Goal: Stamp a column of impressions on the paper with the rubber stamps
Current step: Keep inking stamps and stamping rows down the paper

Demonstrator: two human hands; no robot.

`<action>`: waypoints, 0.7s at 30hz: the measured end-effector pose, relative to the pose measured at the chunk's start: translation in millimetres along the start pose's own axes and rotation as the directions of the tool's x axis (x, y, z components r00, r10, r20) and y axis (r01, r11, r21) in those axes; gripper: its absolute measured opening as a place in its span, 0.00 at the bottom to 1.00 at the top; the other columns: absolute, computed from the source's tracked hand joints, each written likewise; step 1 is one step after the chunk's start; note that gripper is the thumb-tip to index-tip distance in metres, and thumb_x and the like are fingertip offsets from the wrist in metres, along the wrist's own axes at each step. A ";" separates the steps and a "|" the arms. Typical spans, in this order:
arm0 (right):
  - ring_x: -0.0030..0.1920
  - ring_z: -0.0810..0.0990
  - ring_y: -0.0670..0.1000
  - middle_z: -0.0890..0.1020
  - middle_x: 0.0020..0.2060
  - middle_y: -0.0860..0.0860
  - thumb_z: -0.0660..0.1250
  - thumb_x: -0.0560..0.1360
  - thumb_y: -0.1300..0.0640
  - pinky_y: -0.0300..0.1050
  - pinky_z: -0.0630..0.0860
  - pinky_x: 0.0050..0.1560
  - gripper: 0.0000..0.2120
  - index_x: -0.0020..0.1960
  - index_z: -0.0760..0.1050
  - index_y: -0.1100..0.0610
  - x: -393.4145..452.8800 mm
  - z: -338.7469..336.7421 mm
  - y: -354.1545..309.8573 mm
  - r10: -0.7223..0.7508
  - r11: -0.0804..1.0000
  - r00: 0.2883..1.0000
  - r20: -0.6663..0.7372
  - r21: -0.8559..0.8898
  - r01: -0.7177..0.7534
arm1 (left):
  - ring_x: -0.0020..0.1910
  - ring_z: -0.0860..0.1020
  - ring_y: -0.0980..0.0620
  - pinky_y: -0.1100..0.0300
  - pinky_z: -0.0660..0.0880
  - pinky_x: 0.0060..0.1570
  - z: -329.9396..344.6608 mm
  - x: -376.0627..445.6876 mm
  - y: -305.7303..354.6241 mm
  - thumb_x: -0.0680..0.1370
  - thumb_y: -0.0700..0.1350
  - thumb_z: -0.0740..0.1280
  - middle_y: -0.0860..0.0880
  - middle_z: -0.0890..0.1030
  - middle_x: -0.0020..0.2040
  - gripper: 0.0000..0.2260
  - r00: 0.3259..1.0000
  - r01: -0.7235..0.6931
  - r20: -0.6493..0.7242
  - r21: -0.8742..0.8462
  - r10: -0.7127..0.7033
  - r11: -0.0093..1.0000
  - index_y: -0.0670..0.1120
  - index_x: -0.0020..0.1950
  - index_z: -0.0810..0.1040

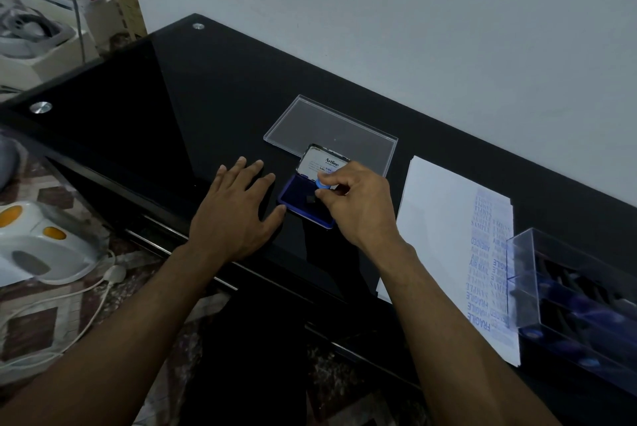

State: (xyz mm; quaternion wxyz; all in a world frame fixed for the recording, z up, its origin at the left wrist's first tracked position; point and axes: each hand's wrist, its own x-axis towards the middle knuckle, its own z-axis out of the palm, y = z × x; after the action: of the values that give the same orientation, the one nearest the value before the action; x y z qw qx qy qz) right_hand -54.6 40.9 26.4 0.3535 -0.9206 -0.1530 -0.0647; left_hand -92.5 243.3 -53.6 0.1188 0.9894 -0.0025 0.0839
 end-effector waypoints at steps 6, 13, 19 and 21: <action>0.52 0.80 0.46 0.82 0.53 0.49 0.74 0.73 0.59 0.44 0.79 0.57 0.12 0.56 0.84 0.56 -0.3 0.8 0.1 0.018 1.000 1.000 0.007 0.015 -0.018 | 0.81 0.55 0.45 0.44 0.51 0.79 -2.2 -1.0 1.1 0.77 0.69 0.48 0.45 0.64 0.79 0.36 1.000 -0.002 -0.004 -0.019 0.002 1.000 0.49 0.77 0.68; 0.51 0.81 0.46 0.82 0.55 0.49 0.74 0.74 0.58 0.43 0.79 0.58 0.13 0.59 0.82 0.55 -4.9 2.4 0.4 0.028 0.999 1.000 -0.007 0.026 -0.028 | 0.81 0.55 0.45 0.45 0.49 0.79 -5.5 1.1 2.0 0.76 0.69 0.50 0.46 0.63 0.80 0.36 1.000 0.015 0.016 -0.039 -0.014 0.999 0.50 0.78 0.67; 0.44 0.81 0.43 0.81 0.54 0.47 0.73 0.75 0.58 0.37 0.81 0.50 0.13 0.59 0.82 0.53 -17.4 -11.1 4.2 0.028 0.995 0.995 -0.094 0.099 -0.018 | 0.80 0.56 0.44 0.45 0.50 0.79 -16.0 -0.2 15.3 0.77 0.65 0.59 0.45 0.64 0.79 0.33 1.000 0.002 -0.028 -0.164 -0.006 0.986 0.48 0.78 0.66; 0.45 0.81 0.43 0.81 0.54 0.47 0.74 0.74 0.58 0.34 0.80 0.50 0.14 0.60 0.81 0.53 -23.6 -20.7 8.0 0.039 0.994 0.992 -0.120 0.111 -0.026 | 0.80 0.55 0.45 0.46 0.49 0.79 -16.9 -0.3 26.5 0.79 0.64 0.61 0.45 0.63 0.79 0.32 0.999 -0.022 -0.026 -0.167 0.018 0.986 0.48 0.78 0.66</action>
State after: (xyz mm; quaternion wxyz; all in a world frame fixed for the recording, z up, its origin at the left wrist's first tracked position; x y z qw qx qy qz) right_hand -74.5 15.8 31.3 0.4128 -0.8966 -0.1194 -0.1067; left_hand -96.3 221.5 -31.1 0.2005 0.9747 -0.0181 0.0967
